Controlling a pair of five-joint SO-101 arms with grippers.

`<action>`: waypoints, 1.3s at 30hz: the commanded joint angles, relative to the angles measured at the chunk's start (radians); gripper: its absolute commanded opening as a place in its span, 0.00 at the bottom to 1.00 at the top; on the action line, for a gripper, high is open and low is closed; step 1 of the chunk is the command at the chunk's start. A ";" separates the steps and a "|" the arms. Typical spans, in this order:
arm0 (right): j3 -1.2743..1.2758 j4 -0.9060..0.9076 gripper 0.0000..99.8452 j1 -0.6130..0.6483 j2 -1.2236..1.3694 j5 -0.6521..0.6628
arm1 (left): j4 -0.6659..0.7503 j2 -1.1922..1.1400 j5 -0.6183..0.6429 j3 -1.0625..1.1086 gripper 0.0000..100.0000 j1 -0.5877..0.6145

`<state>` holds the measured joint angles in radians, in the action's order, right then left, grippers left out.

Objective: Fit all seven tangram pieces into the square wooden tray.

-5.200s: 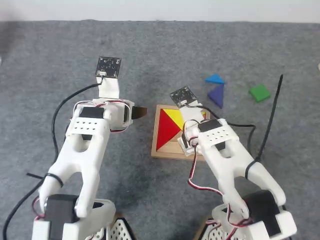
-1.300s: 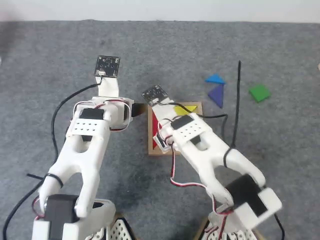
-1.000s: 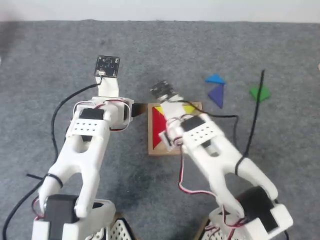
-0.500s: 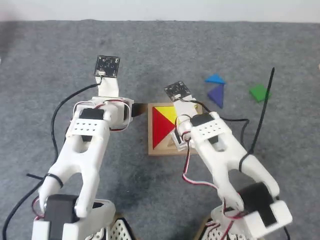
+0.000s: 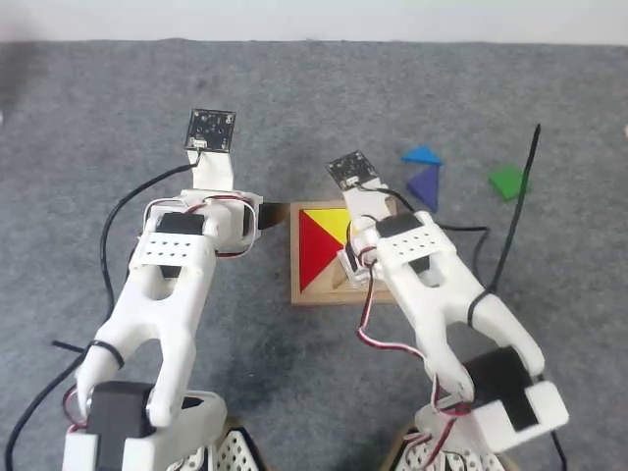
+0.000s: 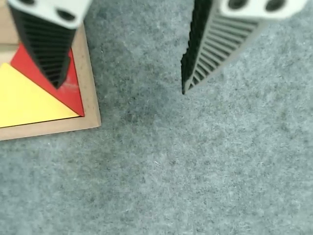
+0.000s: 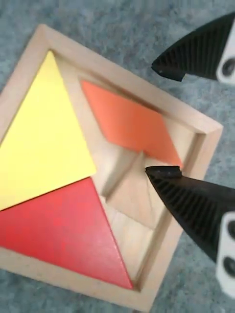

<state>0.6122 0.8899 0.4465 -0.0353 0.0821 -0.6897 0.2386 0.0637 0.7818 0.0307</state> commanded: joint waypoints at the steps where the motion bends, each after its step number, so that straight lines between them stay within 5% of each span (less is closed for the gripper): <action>1: -0.092 -0.015 0.30 -0.015 0.051 0.014 | 0.017 0.006 0.003 0.005 0.35 0.002; 9: -0.180 0.001 0.30 -0.059 0.128 -0.018 | 0.017 0.008 0.003 0.007 0.35 0.002; 22: 0.020 0.068 0.30 -0.127 -0.222 -0.023 | 0.020 0.008 0.002 0.005 0.35 0.002; 29: 0.071 -0.042 0.30 -0.124 -0.048 -0.021 | 0.017 0.006 0.002 0.005 0.35 0.002; 39: -0.184 -0.008 0.30 -0.173 0.189 -0.023 | 0.017 0.006 0.002 0.005 0.35 0.002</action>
<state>0.5155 0.8684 0.3007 0.1013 0.0698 -0.6897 0.2386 0.0637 0.7940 0.0307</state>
